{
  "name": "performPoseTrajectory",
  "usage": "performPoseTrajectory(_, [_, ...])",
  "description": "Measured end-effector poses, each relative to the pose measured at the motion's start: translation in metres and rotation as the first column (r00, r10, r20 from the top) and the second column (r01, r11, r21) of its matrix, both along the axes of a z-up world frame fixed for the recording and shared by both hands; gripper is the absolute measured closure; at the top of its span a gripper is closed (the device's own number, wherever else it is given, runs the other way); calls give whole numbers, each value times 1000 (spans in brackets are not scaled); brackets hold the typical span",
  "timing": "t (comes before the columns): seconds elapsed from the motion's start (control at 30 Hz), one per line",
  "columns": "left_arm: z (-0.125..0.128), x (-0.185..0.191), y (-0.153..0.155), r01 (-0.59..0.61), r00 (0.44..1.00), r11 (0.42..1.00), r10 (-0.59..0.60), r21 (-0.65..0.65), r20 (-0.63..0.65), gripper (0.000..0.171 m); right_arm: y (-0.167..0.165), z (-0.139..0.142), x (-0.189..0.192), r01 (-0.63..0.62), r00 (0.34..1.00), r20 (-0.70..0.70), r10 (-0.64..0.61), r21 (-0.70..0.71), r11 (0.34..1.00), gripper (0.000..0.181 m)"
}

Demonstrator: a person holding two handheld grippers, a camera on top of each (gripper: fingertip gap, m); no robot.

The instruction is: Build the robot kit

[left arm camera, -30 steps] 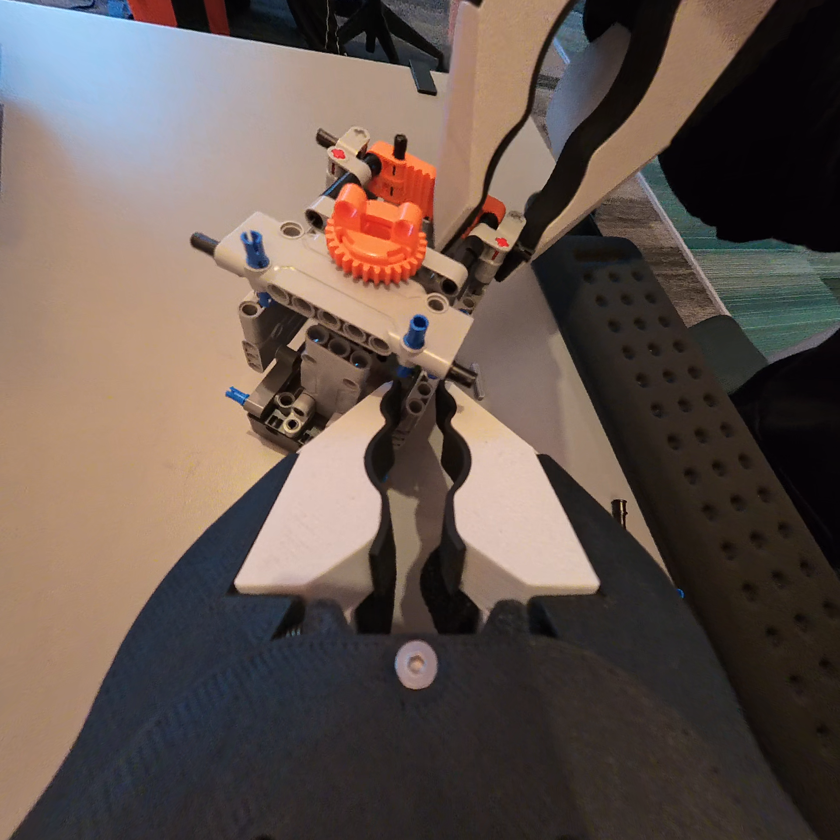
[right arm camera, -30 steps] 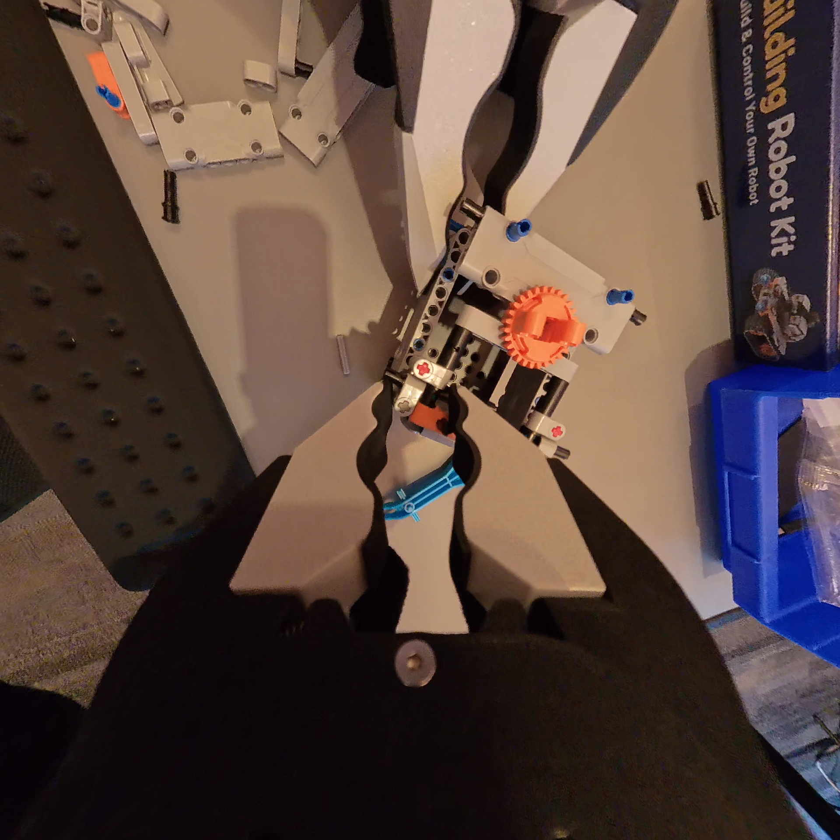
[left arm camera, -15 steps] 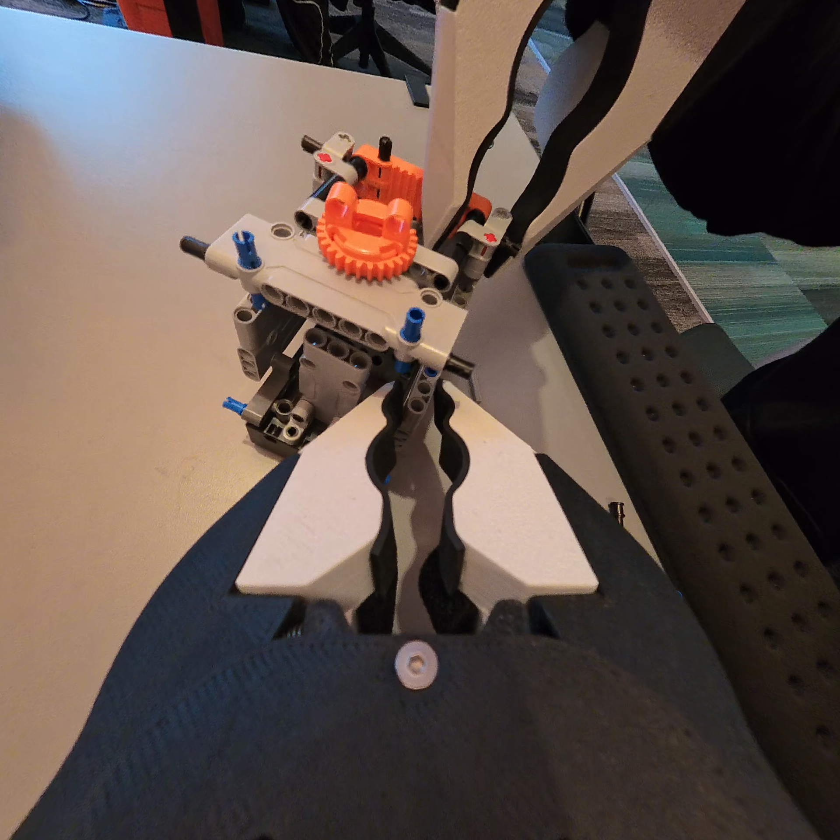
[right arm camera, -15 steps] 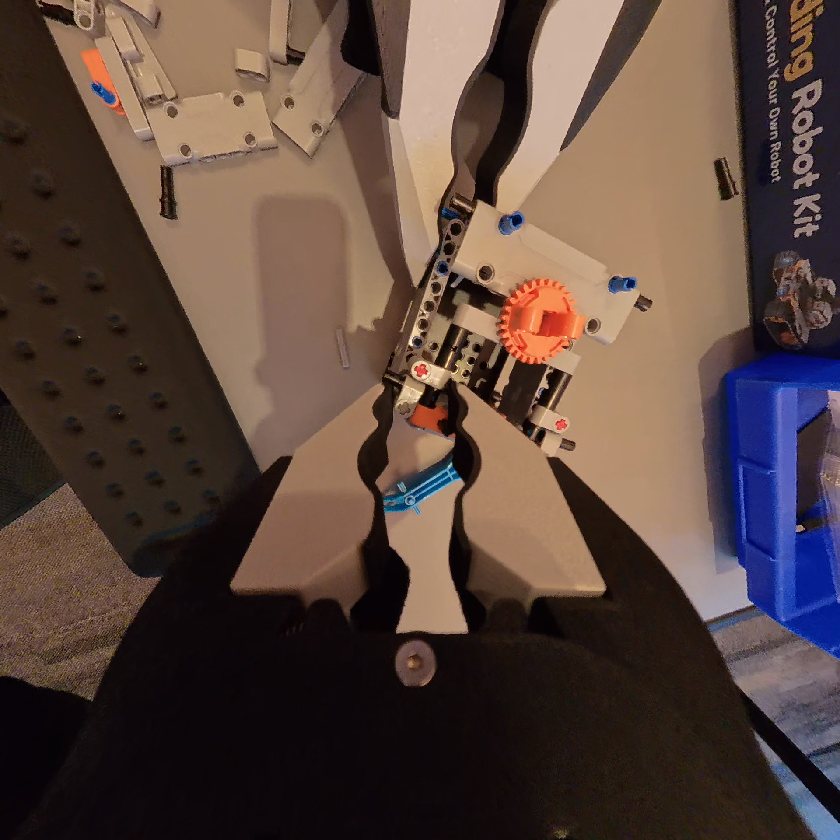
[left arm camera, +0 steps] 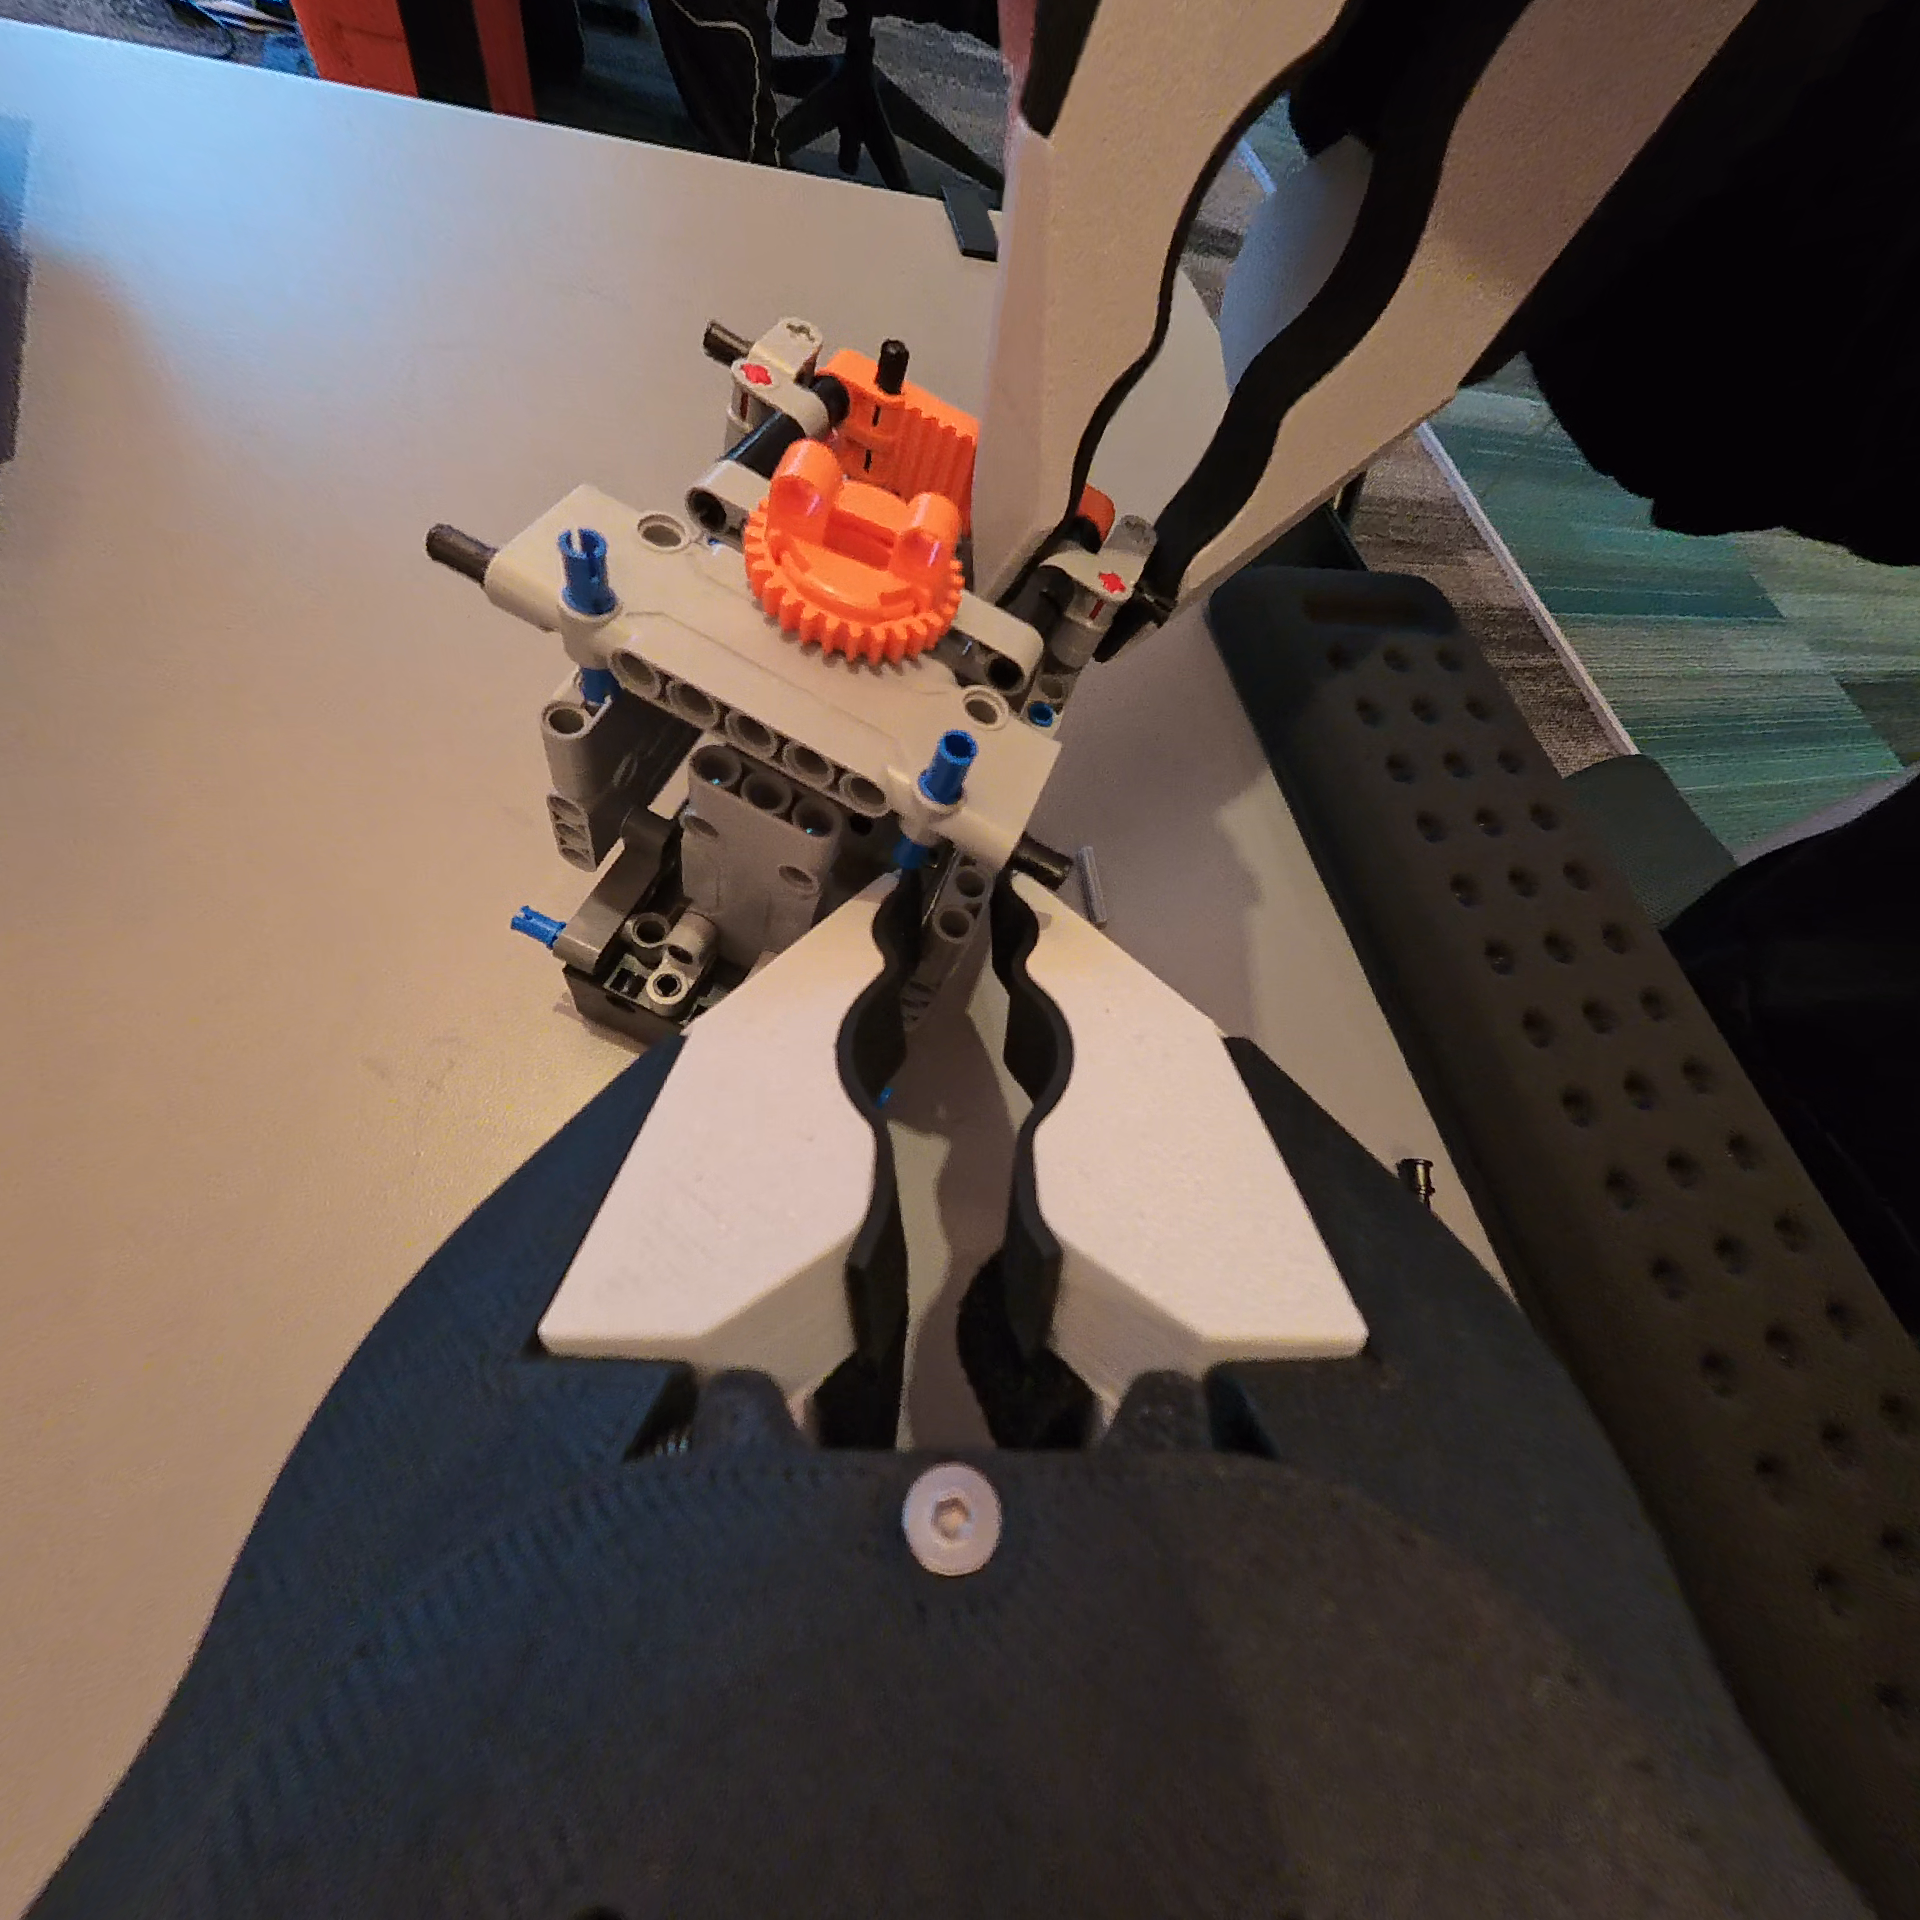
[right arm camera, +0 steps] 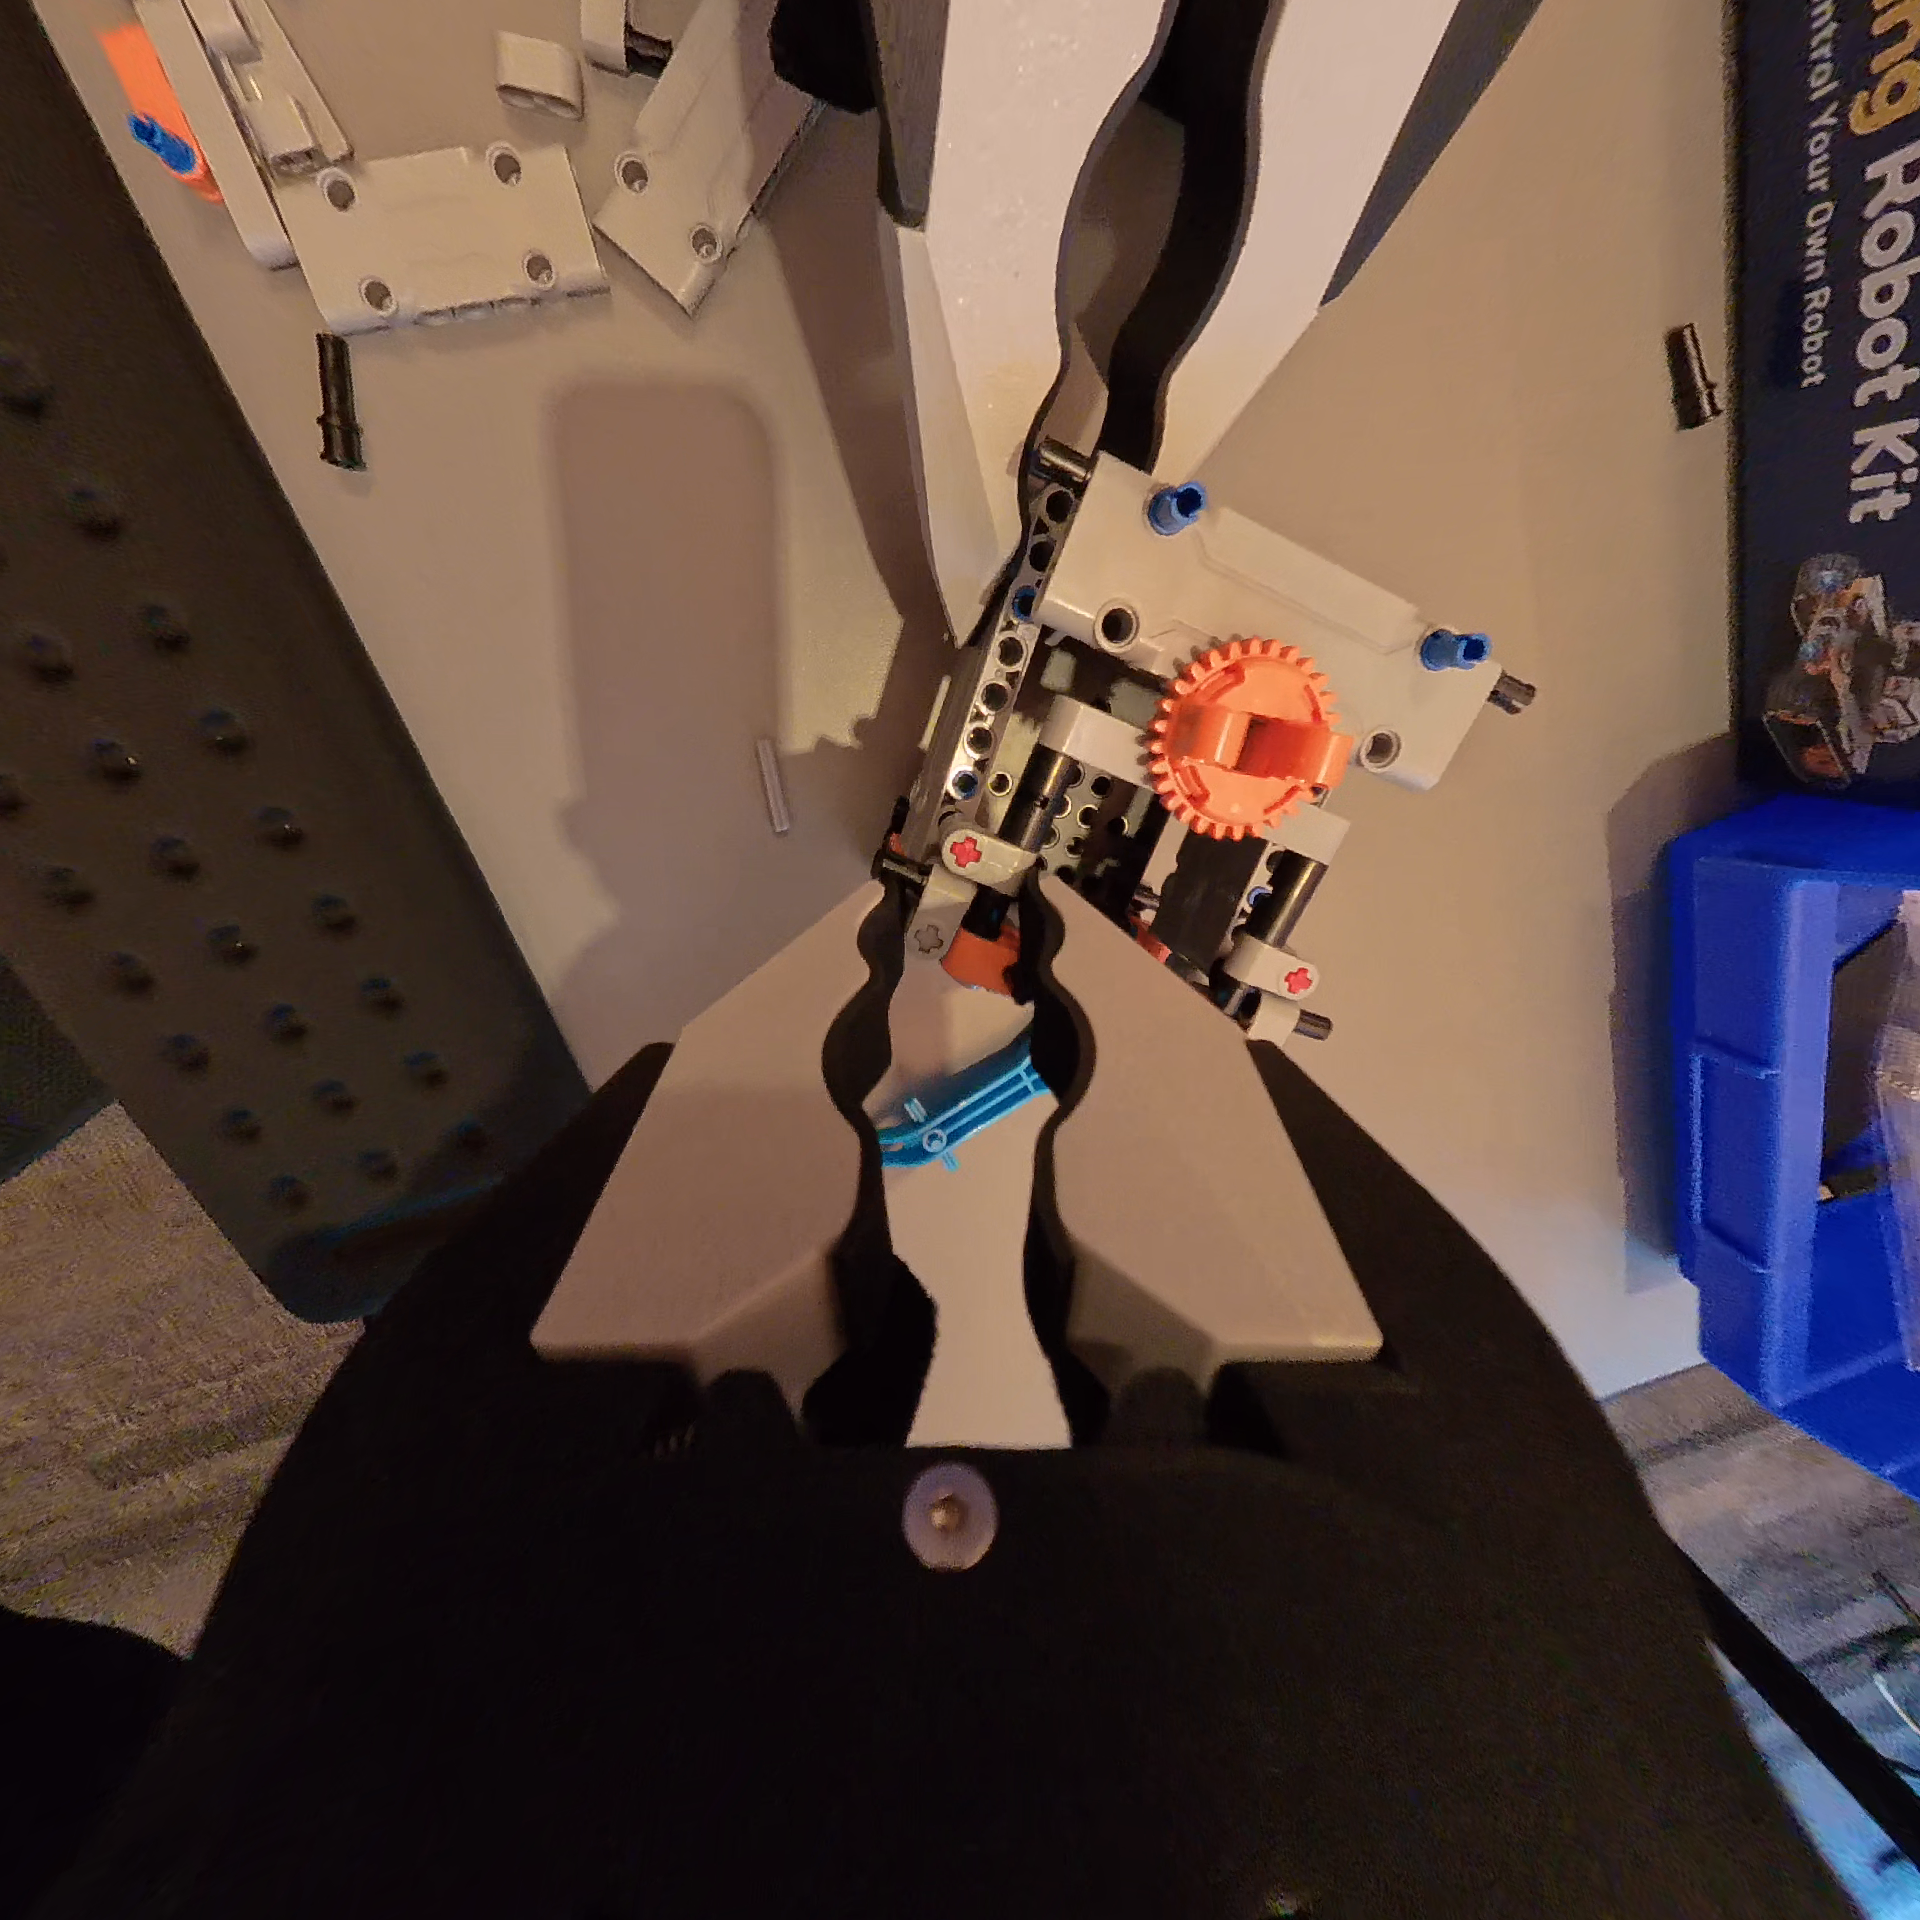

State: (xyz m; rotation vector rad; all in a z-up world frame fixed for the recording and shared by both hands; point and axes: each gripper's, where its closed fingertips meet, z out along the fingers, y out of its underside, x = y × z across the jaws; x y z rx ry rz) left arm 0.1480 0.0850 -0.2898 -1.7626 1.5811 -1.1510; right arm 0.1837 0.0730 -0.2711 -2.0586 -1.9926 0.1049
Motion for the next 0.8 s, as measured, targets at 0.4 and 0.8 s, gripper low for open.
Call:
performPoseTrajectory(0.4, [0,1,-6,-14,1000,1000,14,2,-13,160,-2,4,2,74,996,-57,-69,86,994,152])
performPoseTrajectory(0.8, [0,1,-5,-49,999,999,49,10,-10,162,-6,21,-3,-19,999,52,9,188,982,121])
